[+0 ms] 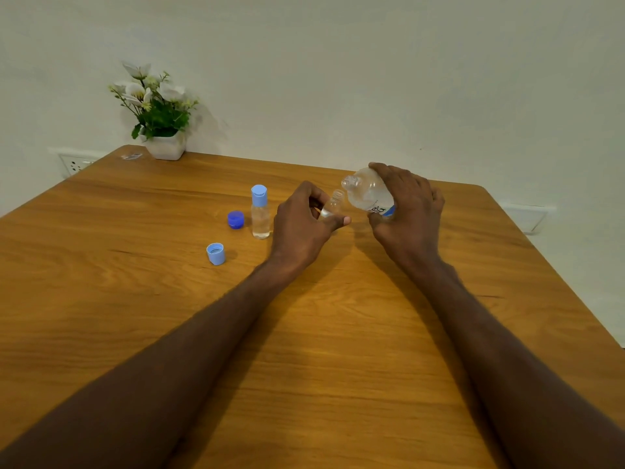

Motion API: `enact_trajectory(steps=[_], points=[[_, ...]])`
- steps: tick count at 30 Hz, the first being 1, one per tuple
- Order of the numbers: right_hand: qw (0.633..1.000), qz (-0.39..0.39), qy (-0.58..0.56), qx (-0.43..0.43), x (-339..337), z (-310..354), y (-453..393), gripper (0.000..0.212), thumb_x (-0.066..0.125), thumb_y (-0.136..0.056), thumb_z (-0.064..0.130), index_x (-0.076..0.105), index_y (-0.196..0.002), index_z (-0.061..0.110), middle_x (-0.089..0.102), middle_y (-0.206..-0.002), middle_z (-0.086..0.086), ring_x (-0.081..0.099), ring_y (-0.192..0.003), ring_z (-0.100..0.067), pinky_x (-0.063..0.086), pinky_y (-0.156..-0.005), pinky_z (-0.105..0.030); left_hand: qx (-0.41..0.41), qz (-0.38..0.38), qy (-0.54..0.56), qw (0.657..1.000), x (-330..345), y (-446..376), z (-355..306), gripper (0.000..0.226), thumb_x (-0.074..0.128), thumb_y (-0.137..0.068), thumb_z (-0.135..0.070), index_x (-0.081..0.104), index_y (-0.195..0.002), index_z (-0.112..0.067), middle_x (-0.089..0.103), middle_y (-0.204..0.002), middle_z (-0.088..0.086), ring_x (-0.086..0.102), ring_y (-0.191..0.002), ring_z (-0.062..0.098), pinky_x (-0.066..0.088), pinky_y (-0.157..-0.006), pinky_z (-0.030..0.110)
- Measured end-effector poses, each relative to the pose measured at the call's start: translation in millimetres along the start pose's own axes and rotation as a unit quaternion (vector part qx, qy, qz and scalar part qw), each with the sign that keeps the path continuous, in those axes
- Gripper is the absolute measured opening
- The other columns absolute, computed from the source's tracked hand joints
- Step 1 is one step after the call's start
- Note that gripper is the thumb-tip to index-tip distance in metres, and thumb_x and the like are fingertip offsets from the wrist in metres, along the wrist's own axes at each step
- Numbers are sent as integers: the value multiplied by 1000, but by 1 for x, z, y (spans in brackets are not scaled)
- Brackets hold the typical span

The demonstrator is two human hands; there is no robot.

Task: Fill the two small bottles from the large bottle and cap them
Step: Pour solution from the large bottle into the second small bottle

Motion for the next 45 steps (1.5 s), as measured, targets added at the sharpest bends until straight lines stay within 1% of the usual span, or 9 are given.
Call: enact_trajectory(steps=[10,16,19,23,26,30,36,42,45], points=[[965,-77,-218,125,-5,-1,0,73,91,-75,33,57,-139,21,66,-128,7,62,-112,-11,58,-90,-28,11,-2,9,1000,-2,-1,-6,41,92,-76,-30,62,-101,-17,66,-91,-12,62,-81,4,51,-67,18],[946,-61,-272,166,-3,2,2,67,92,-75,28,60,-134,19,66,-120,11,59,-103,9,48,-79,-5,8,-4,5,1000,-2,-1,-6,39,90,-77,-30,61,-102,-19,63,-88,-16,60,-80,2,49,-65,15],[943,-50,-276,178,-2,0,2,70,91,-76,29,58,-137,18,65,-123,9,60,-103,4,46,-76,0,7,-4,1,1000,-2,0,-6,40,90,-77,-31,62,-102,-18,64,-89,-14,63,-83,6,54,-69,23],[942,-25,-283,179,0,-2,5,75,90,-79,31,51,-142,19,61,-129,10,60,-109,5,51,-81,-8,8,-4,-5,1000,-2,0,-8,40,90,-78,-31,62,-103,-17,65,-91,-14,65,-87,9,58,-73,32],[941,-12,-280,188,2,-2,6,90,90,-79,37,39,-152,21,53,-145,2,55,-127,-11,55,-99,-28,5,-8,-5,1000,-4,1,-8,41,90,-78,-31,63,-104,-16,65,-92,-13,65,-87,9,58,-74,32],[946,-86,-262,174,-10,0,7,83,81,-85,43,39,-152,19,51,-141,-2,51,-128,-18,51,-105,-43,6,-12,0,1000,-6,4,-10,42,90,-77,-33,63,-104,-16,65,-91,-14,65,-86,7,58,-73,29],[922,-268,-252,116,-36,14,8,39,67,-93,22,57,-127,6,59,-119,-10,57,-108,-21,51,-93,-43,13,-24,11,1000,-12,17,-23,40,90,-78,-35,61,-100,-20,65,-91,-14,63,-85,5,57,-73,26],[923,-255,-274,94,-36,45,7,24,64,-94,7,58,-117,11,60,-105,-12,60,-102,-28,52,-85,-45,24,-6,28,999,-39,35,-40,39,89,-80,-33,62,-104,-16,68,-98,-8,65,-93,8,59,-77,33],[917,-239,-310,75,-33,68,13,21,62,-95,1,60,-114,10,61,-102,-11,60,-95,-21,49,-81,-29,26,7,28,999,-64,47,-40,39,89,-80,-31,62,-104,-16,69,-101,-6,66,-96,12,61,-74,42]])
Point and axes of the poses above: each hand's wrist, its own y-axis away from the middle knuckle, its own x-axis out of the palm, z = x × y, the point moved 3 cm from there along -y, towards the middle knuckle
